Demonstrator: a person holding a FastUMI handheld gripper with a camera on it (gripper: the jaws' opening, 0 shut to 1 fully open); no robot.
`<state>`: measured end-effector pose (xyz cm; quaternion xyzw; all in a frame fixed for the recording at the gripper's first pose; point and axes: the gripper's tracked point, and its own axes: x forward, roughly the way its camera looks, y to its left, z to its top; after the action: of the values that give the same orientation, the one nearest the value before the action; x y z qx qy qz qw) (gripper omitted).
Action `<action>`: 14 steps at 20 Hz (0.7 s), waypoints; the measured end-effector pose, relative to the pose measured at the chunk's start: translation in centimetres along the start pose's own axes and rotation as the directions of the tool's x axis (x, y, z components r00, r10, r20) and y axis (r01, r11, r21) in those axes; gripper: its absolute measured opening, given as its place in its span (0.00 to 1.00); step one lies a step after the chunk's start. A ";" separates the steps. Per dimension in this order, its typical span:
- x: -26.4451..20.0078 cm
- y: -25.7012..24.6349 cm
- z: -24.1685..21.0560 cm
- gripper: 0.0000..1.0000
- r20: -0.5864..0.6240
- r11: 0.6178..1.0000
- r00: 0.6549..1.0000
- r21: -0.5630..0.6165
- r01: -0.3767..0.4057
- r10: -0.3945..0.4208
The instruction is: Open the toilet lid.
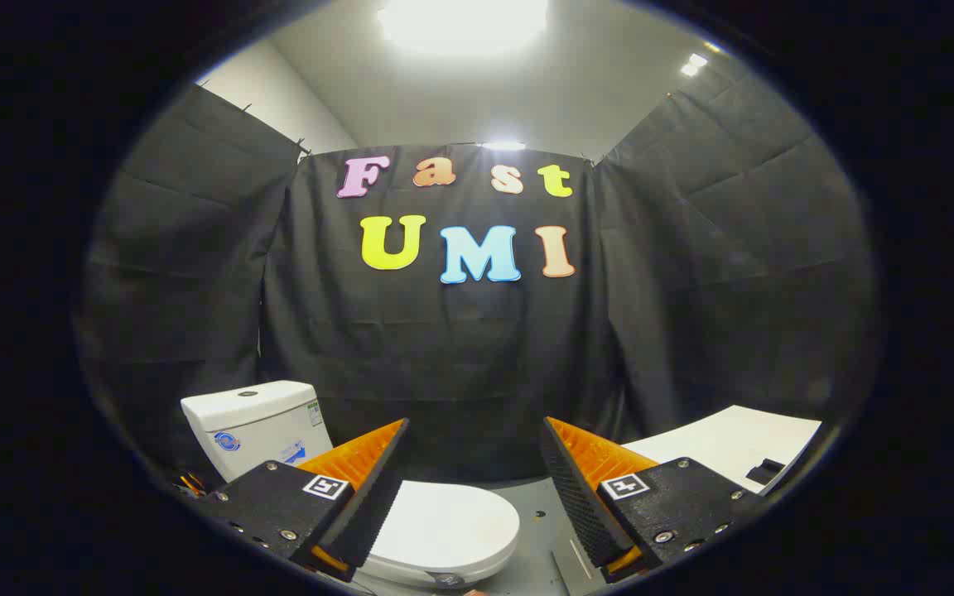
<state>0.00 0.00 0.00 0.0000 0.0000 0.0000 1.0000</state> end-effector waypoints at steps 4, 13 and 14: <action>0.2 1.8 2.1 0.95 0.048 0.994 0.994 0.041 -0.103 0.101; -0.7 0.2 1.4 0.95 0.027 0.998 0.998 -0.038 -0.048 0.049; -0.8 0.1 1.6 0.95 0.030 0.998 0.998 -0.034 -0.045 0.046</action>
<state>-0.83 0.07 1.55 -0.0167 -0.0154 0.0229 0.9995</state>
